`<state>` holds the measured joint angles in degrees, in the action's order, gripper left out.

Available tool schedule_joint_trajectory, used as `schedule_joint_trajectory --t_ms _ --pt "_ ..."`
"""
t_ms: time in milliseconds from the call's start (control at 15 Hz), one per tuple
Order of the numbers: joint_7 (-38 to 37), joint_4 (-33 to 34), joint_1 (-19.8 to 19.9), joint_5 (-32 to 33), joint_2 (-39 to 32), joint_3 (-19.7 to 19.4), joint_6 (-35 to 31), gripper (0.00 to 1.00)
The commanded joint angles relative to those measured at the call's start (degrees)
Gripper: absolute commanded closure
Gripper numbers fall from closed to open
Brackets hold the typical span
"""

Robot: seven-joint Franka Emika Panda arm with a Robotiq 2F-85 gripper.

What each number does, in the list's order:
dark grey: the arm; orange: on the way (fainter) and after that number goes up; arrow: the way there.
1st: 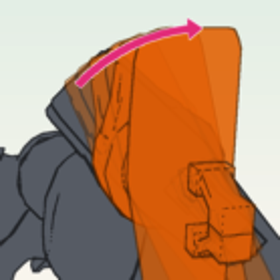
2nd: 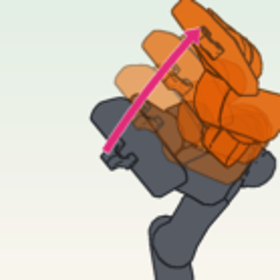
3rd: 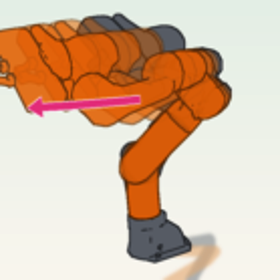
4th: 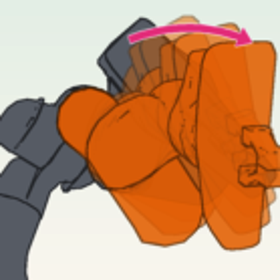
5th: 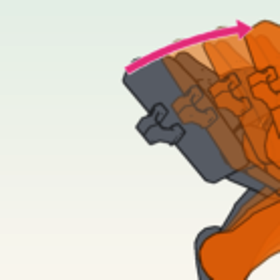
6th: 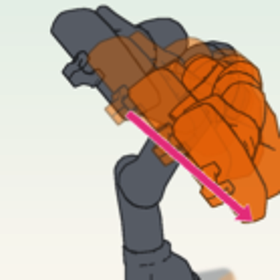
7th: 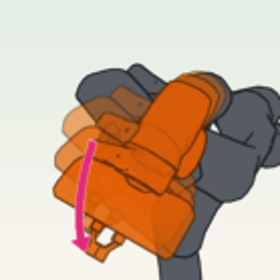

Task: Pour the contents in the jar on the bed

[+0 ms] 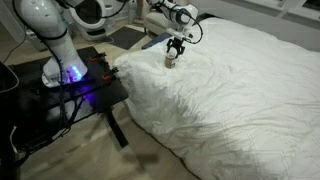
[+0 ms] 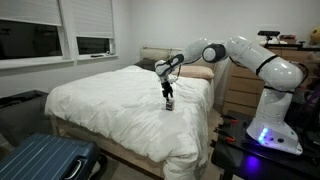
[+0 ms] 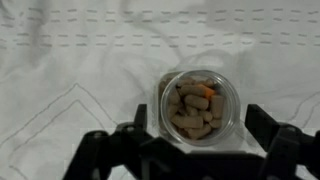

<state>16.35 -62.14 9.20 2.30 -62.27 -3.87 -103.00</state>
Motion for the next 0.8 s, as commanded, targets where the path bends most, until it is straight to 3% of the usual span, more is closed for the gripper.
schedule_joint_trajectory --t_ms 0,267,333,400,667,733 --pt "-1.5 0.8 0.0 1.3 0.2 -0.1 2.5 0.0" --pt "-1.4 1.2 0.2 1.3 -0.2 -0.4 3.4 0.0" --pt "-1.5 1.3 0.4 1.1 -0.3 -0.3 3.5 0.25" --pt "-1.4 1.4 0.5 1.0 -0.3 -0.3 3.7 0.26" --pt "-1.3 1.5 0.7 0.9 -0.3 -0.2 3.9 0.55" --pt "-1.2 1.5 0.7 0.9 -0.3 -0.2 3.9 0.55"
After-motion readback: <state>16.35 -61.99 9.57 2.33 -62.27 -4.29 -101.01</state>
